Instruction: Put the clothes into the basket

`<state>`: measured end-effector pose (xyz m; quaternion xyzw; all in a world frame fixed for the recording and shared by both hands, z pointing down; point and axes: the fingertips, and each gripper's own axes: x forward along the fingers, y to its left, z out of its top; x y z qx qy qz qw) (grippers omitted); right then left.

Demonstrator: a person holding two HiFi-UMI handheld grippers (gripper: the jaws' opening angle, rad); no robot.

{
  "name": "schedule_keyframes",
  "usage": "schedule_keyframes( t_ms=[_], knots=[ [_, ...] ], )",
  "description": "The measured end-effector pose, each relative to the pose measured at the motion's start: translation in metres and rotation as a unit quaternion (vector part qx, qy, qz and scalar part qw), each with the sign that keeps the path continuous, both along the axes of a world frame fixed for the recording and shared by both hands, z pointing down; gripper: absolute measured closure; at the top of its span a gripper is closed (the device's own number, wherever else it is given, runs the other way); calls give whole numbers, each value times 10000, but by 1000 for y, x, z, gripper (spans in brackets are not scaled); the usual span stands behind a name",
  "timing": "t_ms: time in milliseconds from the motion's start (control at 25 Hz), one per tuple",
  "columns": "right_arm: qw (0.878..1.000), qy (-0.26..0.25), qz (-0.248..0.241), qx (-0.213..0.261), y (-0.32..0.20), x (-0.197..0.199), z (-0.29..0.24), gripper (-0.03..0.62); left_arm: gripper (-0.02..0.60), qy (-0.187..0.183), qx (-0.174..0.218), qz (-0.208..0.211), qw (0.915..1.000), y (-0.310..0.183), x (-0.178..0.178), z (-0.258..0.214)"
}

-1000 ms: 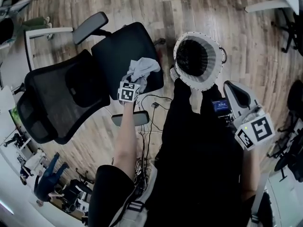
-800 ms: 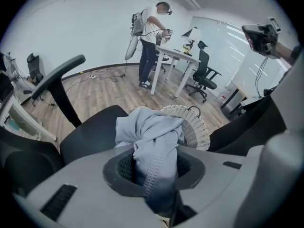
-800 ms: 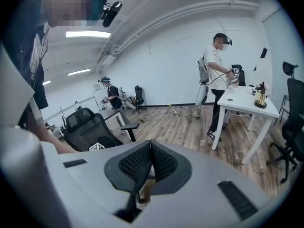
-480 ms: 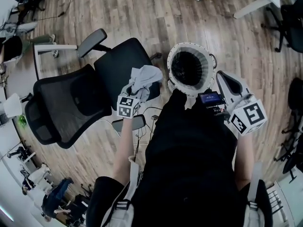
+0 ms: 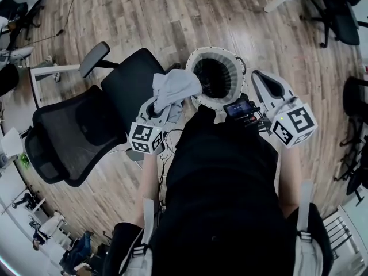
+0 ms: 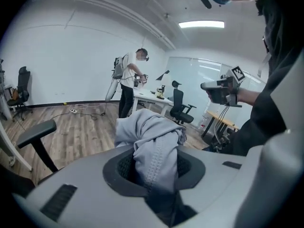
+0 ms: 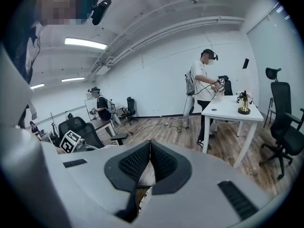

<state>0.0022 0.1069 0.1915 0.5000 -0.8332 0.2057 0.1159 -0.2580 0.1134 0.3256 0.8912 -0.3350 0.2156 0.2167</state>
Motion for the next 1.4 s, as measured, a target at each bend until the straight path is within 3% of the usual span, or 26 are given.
schedule_keyframes(
  t_ms=[240,520,760,1080,1400],
  knots=[
    [9997,-69,-219,40,-5,21,0,577,465,281,203,16,9994,-4,51,-31],
    [9976,-151,-675,-41,-26,74,1,577,465,223,201,-353,9989,-10,110,-39],
    [9924,-232,-1212,-24,-56,127,5,577,465,113,23,-991,9950,-12,157,-36],
    [9799,-478,-1928,-205,-83,161,27,578,466,-12,-215,-1641,9862,-6,206,-27],
    [9678,-531,-2340,-762,-77,172,77,577,466,92,-653,-1789,9816,-5,261,13]
  ],
)
